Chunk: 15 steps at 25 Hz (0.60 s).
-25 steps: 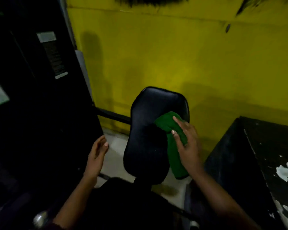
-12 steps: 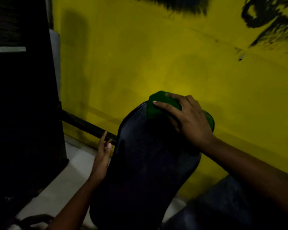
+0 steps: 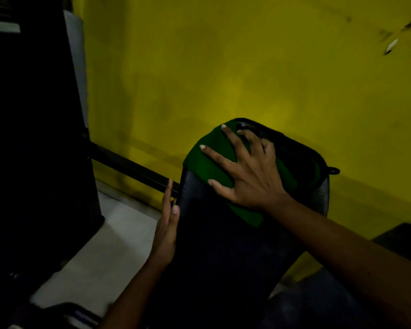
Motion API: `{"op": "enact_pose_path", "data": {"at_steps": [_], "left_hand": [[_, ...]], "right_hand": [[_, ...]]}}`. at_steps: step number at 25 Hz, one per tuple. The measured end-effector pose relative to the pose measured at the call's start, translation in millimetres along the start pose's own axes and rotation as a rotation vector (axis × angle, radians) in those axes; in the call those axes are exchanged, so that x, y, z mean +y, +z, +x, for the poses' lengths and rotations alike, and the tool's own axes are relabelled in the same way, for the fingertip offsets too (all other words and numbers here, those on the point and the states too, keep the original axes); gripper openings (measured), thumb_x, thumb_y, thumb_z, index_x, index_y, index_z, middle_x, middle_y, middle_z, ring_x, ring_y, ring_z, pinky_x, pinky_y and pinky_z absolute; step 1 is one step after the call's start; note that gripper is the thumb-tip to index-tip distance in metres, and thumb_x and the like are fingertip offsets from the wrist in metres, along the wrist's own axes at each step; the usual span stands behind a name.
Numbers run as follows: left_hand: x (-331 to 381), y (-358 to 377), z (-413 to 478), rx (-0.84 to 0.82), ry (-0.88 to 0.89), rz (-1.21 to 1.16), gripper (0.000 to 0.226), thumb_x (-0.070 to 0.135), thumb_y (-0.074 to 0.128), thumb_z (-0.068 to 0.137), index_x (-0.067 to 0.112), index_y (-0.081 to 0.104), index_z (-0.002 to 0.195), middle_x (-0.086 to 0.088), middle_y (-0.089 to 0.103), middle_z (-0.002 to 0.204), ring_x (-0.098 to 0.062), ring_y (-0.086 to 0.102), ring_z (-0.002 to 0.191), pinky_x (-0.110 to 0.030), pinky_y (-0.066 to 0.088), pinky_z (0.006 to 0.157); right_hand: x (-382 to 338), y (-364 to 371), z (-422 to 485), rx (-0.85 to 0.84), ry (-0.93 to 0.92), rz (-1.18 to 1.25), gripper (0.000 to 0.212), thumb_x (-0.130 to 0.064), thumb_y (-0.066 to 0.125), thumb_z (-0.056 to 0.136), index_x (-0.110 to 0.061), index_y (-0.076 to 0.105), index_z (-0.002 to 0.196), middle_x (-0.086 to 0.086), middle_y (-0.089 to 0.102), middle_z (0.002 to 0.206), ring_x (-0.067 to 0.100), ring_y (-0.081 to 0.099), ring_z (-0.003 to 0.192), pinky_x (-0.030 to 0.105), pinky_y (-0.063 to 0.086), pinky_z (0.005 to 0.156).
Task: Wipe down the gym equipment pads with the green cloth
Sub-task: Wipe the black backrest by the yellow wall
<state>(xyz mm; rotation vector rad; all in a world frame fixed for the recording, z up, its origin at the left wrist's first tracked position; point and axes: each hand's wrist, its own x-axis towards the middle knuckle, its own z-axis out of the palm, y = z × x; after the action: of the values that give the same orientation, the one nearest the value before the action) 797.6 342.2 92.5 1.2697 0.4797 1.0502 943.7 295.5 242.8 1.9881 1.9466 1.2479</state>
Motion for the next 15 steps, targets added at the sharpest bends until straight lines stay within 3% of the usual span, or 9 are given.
{"op": "enact_pose_path", "data": {"at_steps": [2, 4, 7, 9, 11, 14, 15], "left_hand": [[0.4, -0.5, -0.9, 0.020, -0.009, -0.058, 0.079, 0.085, 0.042, 0.064, 0.057, 0.022, 0.135, 0.019, 0.018, 0.155, -0.002, 0.024, 0.141, -0.037, 0.028, 0.113], [2.9, -0.3, -3.2, 0.027, -0.009, -0.064, 0.079, 0.084, 0.045, 0.063, 0.057, 0.023, 0.134, 0.017, 0.020, 0.154, -0.001, 0.028, 0.138, -0.035, 0.031, 0.111], [8.0, -0.9, -5.7, -0.009, -0.016, 0.018, 0.082, 0.086, 0.040, 0.063, 0.055, 0.019, 0.135, 0.040, 0.024, 0.141, 0.019, 0.037, 0.123, -0.010, 0.039, 0.097], [11.5, -0.9, -8.2, -0.039, -0.006, 0.123, 0.081, 0.089, 0.034, 0.062, 0.056, 0.015, 0.134, 0.043, 0.021, 0.136, 0.031, 0.036, 0.112, 0.003, 0.038, 0.084], [10.3, -0.7, -9.5, -0.051, 0.011, 0.212, 0.073, 0.088, 0.030, 0.065, 0.063, 0.011, 0.132, 0.040, 0.020, 0.140, 0.026, 0.035, 0.118, -0.002, 0.037, 0.090], [3.7, -1.4, -8.0, -0.022, 0.046, 0.306, 0.070, 0.085, 0.028, 0.070, 0.064, 0.007, 0.133, 0.043, 0.015, 0.141, 0.007, 0.031, 0.133, -0.021, 0.032, 0.103], [3.5, 0.1, -7.4, -0.022, 0.058, 0.333, 0.070, 0.085, 0.028, 0.070, 0.064, 0.006, 0.133, 0.045, 0.013, 0.141, 0.009, 0.027, 0.134, -0.018, 0.031, 0.103]], "right_hand": [[-22.5, 7.2, -16.9, 0.019, -0.029, 0.016, 0.066, -0.066, 0.043, 0.077, -0.041, 0.035, 0.138, 0.010, 0.036, 0.148, 0.033, 0.033, 0.123, 0.044, 0.030, 0.085], [-43.1, 12.8, -42.0, 0.027, -0.084, 0.037, 0.065, -0.062, 0.047, 0.077, -0.040, 0.037, 0.137, 0.010, 0.038, 0.147, 0.032, 0.034, 0.123, 0.044, 0.030, 0.086], [-66.7, 18.3, -81.5, -0.049, -0.162, 0.050, 0.065, -0.048, 0.051, 0.074, -0.040, 0.036, 0.137, 0.007, 0.036, 0.148, 0.029, 0.035, 0.124, 0.042, 0.030, 0.087], [-65.1, 14.4, -98.5, -0.072, -0.239, 0.065, 0.060, -0.042, 0.048, 0.076, -0.042, 0.038, 0.135, 0.005, 0.033, 0.146, 0.027, 0.038, 0.121, 0.042, 0.030, 0.086], [-46.4, 0.9, -96.4, -0.028, -0.273, 0.088, 0.049, -0.037, 0.045, 0.083, -0.044, 0.041, 0.131, 0.002, 0.034, 0.143, 0.025, 0.040, 0.116, 0.040, 0.030, 0.083], [-0.1, -21.9, -41.7, 0.099, -0.182, 0.091, 0.047, -0.033, 0.053, 0.084, -0.044, 0.044, 0.129, 0.004, 0.043, 0.142, 0.028, 0.041, 0.115, 0.040, 0.033, 0.083], [18.0, -25.2, -18.7, 0.112, -0.179, 0.072, 0.048, -0.032, 0.055, 0.084, -0.043, 0.045, 0.129, 0.005, 0.045, 0.143, 0.029, 0.039, 0.119, 0.041, 0.034, 0.084]]}}
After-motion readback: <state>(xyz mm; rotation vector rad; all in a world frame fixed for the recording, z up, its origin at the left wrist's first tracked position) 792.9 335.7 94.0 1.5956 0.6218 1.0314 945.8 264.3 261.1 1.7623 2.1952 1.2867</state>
